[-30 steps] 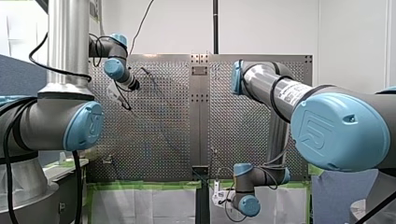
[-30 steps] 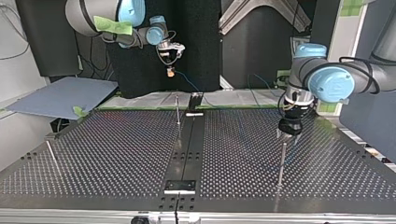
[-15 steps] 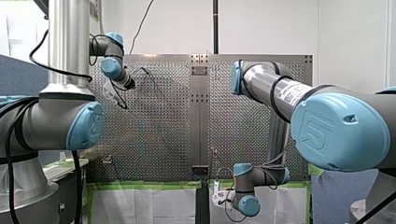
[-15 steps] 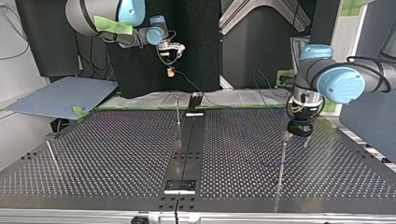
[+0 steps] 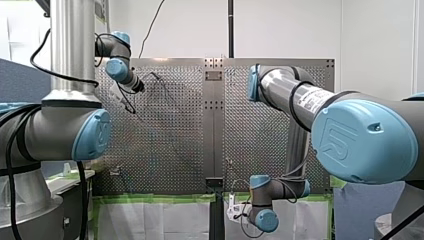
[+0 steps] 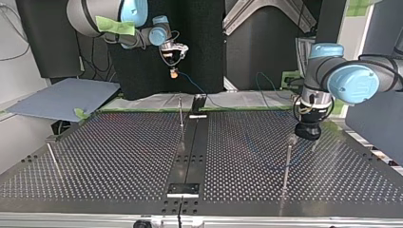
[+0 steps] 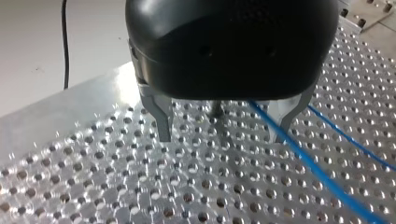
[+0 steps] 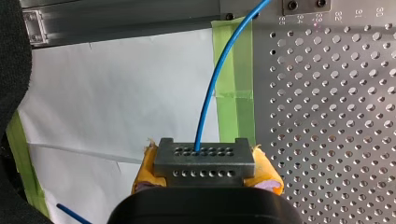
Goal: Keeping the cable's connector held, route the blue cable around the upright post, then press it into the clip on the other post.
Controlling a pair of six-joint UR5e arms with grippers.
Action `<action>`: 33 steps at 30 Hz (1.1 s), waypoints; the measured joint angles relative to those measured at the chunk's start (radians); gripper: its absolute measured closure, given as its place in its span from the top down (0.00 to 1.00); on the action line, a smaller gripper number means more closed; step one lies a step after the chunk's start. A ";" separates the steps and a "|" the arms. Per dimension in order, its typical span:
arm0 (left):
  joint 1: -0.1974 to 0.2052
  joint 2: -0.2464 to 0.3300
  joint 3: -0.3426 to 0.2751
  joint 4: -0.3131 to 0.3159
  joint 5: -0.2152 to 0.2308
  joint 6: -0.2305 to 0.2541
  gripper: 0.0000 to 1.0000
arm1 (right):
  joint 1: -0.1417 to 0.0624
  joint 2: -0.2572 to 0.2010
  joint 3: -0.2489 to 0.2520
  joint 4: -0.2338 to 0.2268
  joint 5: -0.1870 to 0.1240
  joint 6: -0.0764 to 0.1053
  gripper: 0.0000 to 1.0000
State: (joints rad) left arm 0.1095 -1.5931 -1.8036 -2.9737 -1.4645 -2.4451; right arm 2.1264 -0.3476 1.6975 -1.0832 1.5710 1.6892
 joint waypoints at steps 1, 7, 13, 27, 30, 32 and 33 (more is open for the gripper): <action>0.000 0.004 0.000 -0.003 0.001 0.001 0.99 | 0.000 0.000 0.000 0.000 0.000 0.000 0.00; -0.011 0.013 0.000 -0.023 -0.006 0.026 0.99 | 0.000 0.000 0.000 0.000 0.000 0.000 0.00; -0.020 0.043 0.000 -0.052 -0.029 0.056 0.99 | 0.000 0.000 0.000 0.000 0.000 0.000 0.00; -0.033 0.101 -0.033 -0.060 -0.030 0.065 0.99 | 0.000 0.000 0.000 0.001 0.000 0.000 0.00; -0.034 0.126 -0.035 -0.064 -0.030 0.065 0.99 | 0.000 0.000 0.000 0.001 0.000 0.000 0.00; -0.034 0.146 -0.035 -0.072 -0.031 0.066 0.99 | -0.001 0.000 0.000 0.002 0.000 0.000 0.00; -0.034 0.155 -0.035 -0.075 -0.031 0.068 0.99 | -0.001 0.000 0.000 0.002 0.000 0.000 0.00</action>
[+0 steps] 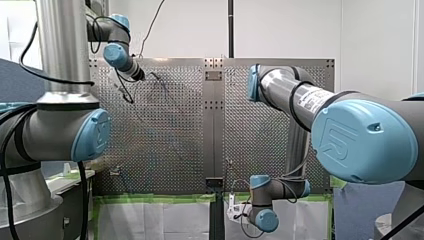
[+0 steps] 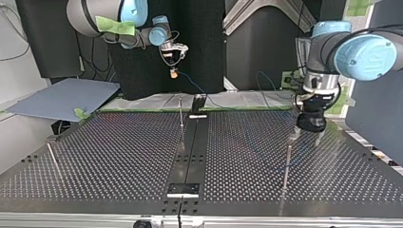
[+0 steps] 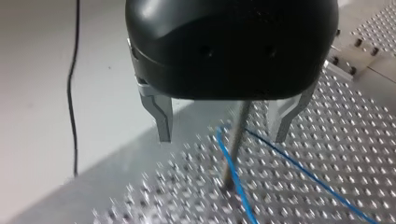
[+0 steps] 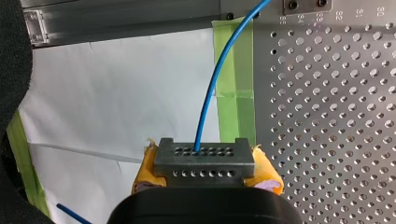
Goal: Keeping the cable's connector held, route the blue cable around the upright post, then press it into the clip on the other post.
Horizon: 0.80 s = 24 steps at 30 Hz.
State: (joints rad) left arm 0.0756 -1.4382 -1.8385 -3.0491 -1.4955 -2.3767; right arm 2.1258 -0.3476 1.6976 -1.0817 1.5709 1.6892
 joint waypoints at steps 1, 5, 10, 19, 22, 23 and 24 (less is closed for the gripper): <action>0.000 0.012 0.000 -0.004 0.000 0.005 0.99 | 0.000 0.000 0.000 0.000 0.000 0.000 0.00; -0.001 0.051 0.000 -0.023 -0.004 0.035 0.99 | 0.000 0.000 0.000 0.000 0.000 0.000 0.00; -0.003 0.092 0.000 -0.036 0.003 0.063 0.99 | 0.000 0.000 0.000 -0.001 0.000 0.001 0.00; -0.011 0.122 0.005 -0.038 0.066 0.132 0.99 | -0.001 0.000 0.000 -0.004 0.000 0.001 0.00; -0.017 0.124 0.025 -0.044 0.074 0.159 0.99 | -0.002 0.000 0.000 -0.003 0.000 0.001 0.00; -0.018 0.124 0.033 -0.046 0.074 0.168 0.99 | -0.002 0.000 0.000 -0.004 0.000 0.001 0.00; -0.019 0.124 0.041 -0.047 0.075 0.176 0.99 | -0.002 0.000 0.000 -0.004 0.000 0.002 0.00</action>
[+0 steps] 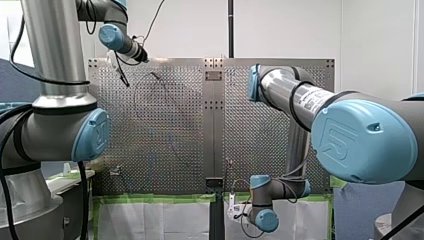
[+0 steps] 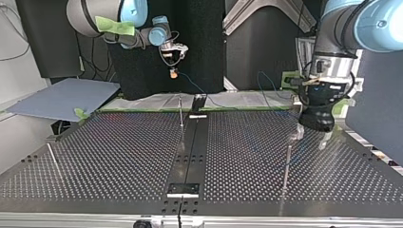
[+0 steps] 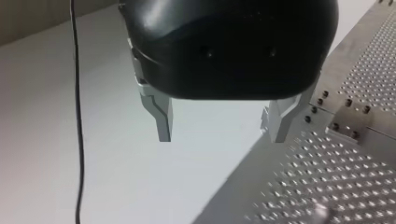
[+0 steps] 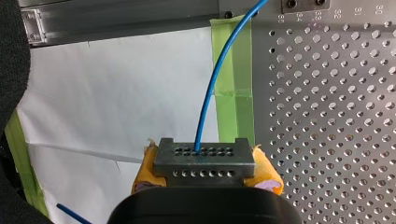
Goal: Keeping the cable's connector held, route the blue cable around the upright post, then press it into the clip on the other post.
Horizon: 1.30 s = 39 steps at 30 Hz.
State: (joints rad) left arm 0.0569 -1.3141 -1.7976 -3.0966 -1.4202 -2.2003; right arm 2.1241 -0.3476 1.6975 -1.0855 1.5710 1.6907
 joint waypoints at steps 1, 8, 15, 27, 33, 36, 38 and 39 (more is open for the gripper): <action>-0.001 0.000 0.012 -0.003 0.001 0.012 0.99 | 0.000 0.000 0.000 0.000 0.000 0.000 0.00; -0.011 -0.010 0.085 -0.053 -0.006 0.086 0.99 | -0.003 0.000 0.000 -0.003 0.000 0.003 0.00; -0.034 -0.032 0.155 -0.124 -0.067 0.160 0.99 | -0.003 0.000 0.000 -0.004 0.000 0.003 0.00; -0.091 -0.032 0.174 -0.253 -0.196 0.289 0.99 | -0.003 0.000 0.000 -0.004 0.000 0.003 0.00; -0.112 -0.040 0.175 -0.317 -0.260 0.353 0.99 | -0.002 0.000 0.000 -0.004 0.000 0.003 0.00; -0.121 -0.052 0.175 -0.350 -0.288 0.385 0.99 | -0.002 0.000 0.000 -0.003 0.000 0.003 0.00; -0.128 -0.061 0.175 -0.372 -0.296 0.407 0.99 | -0.001 0.000 0.000 -0.002 0.000 0.003 0.00; -0.131 -0.065 0.175 -0.379 -0.298 0.416 0.99 | -0.001 0.000 0.000 -0.002 0.000 0.003 0.00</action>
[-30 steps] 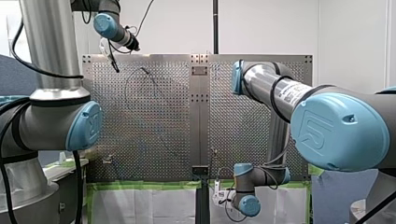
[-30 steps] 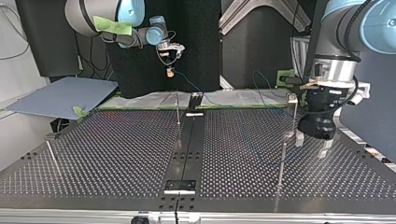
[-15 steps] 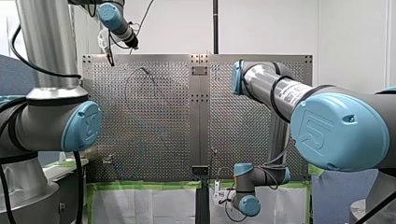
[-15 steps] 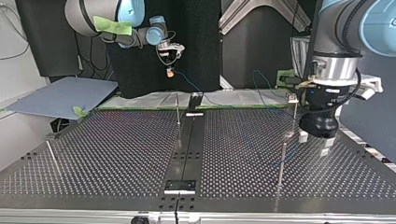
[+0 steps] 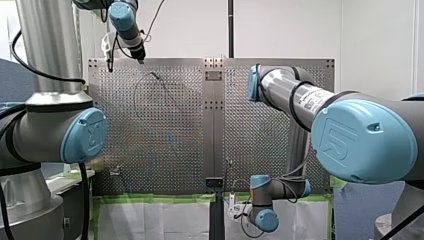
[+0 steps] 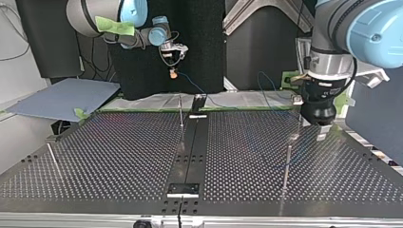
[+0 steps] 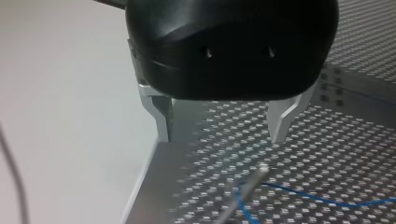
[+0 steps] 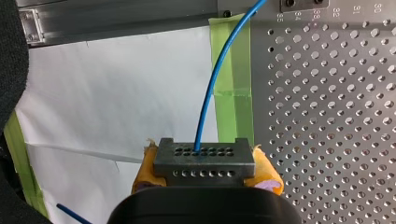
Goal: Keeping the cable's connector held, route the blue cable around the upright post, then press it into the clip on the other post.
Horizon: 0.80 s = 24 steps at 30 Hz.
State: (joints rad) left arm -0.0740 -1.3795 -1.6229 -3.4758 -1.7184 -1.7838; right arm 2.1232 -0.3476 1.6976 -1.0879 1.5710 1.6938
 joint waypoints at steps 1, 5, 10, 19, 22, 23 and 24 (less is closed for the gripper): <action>-0.004 -0.005 0.000 -0.007 -0.001 0.011 0.99 | 0.000 0.000 0.000 0.000 0.000 0.000 0.00; -0.015 -0.014 0.000 -0.012 0.012 0.048 0.99 | 0.001 0.000 0.000 0.002 0.000 0.000 0.00; -0.022 -0.017 0.000 -0.002 0.044 0.087 0.99 | 0.001 0.000 0.000 0.003 0.000 0.000 0.00; -0.026 -0.019 0.000 0.000 0.051 0.092 0.99 | 0.002 0.000 0.000 0.004 0.000 -0.003 0.00; -0.026 -0.020 0.000 0.000 0.050 0.090 0.99 | 0.002 0.000 0.000 0.005 0.000 -0.003 0.00; -0.026 -0.020 0.000 0.000 0.050 0.089 0.99 | 0.002 0.000 0.000 0.005 0.000 -0.003 0.00; -0.026 -0.020 0.000 0.000 0.050 0.089 0.99 | 0.002 0.000 0.000 0.005 0.000 -0.003 0.00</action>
State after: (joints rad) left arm -0.1000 -1.3992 -1.6229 -3.4762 -1.6680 -1.6950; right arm 2.1253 -0.3476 1.6975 -1.0833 1.5708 1.6907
